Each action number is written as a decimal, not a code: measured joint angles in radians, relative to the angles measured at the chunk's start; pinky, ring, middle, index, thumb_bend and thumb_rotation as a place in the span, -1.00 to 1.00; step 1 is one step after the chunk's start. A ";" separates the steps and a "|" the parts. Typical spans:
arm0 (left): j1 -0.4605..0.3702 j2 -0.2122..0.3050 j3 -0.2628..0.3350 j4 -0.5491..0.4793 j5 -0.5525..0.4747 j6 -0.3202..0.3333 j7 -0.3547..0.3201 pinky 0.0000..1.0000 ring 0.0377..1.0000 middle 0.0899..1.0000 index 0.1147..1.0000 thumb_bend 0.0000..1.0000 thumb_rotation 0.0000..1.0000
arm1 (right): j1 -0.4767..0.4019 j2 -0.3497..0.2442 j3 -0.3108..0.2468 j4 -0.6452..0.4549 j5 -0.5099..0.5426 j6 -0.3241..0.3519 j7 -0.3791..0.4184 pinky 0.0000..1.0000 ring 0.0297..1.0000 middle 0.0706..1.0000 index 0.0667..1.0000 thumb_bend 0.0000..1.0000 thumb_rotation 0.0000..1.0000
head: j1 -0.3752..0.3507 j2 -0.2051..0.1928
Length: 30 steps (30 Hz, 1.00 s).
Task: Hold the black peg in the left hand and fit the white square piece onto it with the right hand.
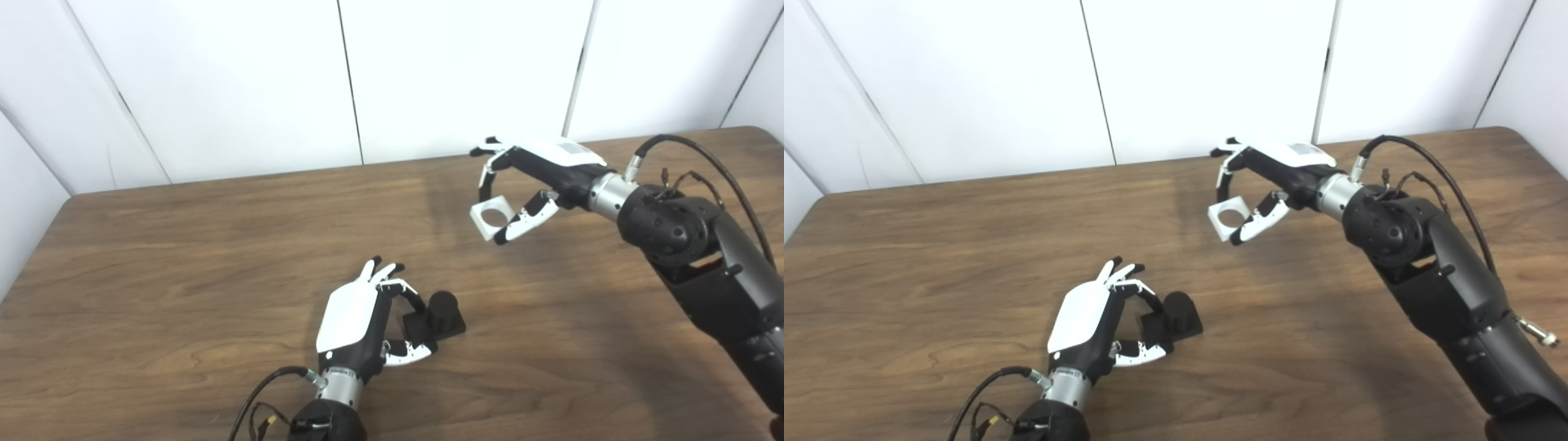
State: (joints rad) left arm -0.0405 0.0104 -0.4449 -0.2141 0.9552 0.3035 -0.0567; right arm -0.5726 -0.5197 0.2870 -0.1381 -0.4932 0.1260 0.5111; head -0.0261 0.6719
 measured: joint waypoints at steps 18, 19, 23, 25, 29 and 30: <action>-0.007 -0.004 -0.007 0.005 0.009 0.008 -0.002 0.86 0.98 0.77 -0.15 0.01 -0.85 | 0.030 0.024 0.043 -0.233 0.018 0.091 0.178 0.81 1.00 0.84 -0.09 0.03 -0.72 | 0.003 0.023; -0.008 -0.004 -0.007 0.005 0.009 0.008 -0.002 0.86 0.98 0.77 -0.15 0.01 -0.84 | 0.029 0.025 0.044 -0.234 0.021 0.091 0.183 0.81 1.00 0.84 -0.09 0.03 -0.72 | 0.002 0.025; -0.013 -0.004 -0.007 0.007 0.009 0.008 -0.004 0.87 0.99 0.77 -0.15 0.01 -0.85 | 0.029 0.026 0.050 -0.238 0.025 0.094 0.204 0.78 1.00 0.84 -0.09 0.03 -0.72 | 0.003 0.026; -0.014 -0.004 -0.008 0.009 0.009 0.008 -0.005 0.86 0.98 0.76 -0.15 0.01 -0.85 | 0.029 0.026 0.053 -0.245 0.024 0.094 0.213 0.77 1.00 0.84 -0.09 0.03 -0.72 | 0.003 0.028; -0.014 -0.004 -0.008 0.009 0.009 0.008 -0.004 0.86 0.98 0.76 -0.15 0.01 -0.85 | 0.030 0.027 0.065 -0.250 0.021 0.097 0.230 0.76 1.00 0.84 -0.09 0.03 -0.72 | 0.003 0.028; -0.014 -0.004 -0.008 0.009 0.009 0.008 -0.004 0.87 0.98 0.77 -0.15 0.01 -0.85 | 0.031 0.028 0.065 -0.250 0.021 0.097 0.232 0.77 1.00 0.84 -0.09 0.03 -0.72 | 0.003 0.031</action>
State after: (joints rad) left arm -0.0547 0.0063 -0.4530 -0.2048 0.9639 0.3113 -0.0605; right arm -0.5417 -0.4913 0.3524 -0.3880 -0.4726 0.2233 0.7430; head -0.0230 0.7025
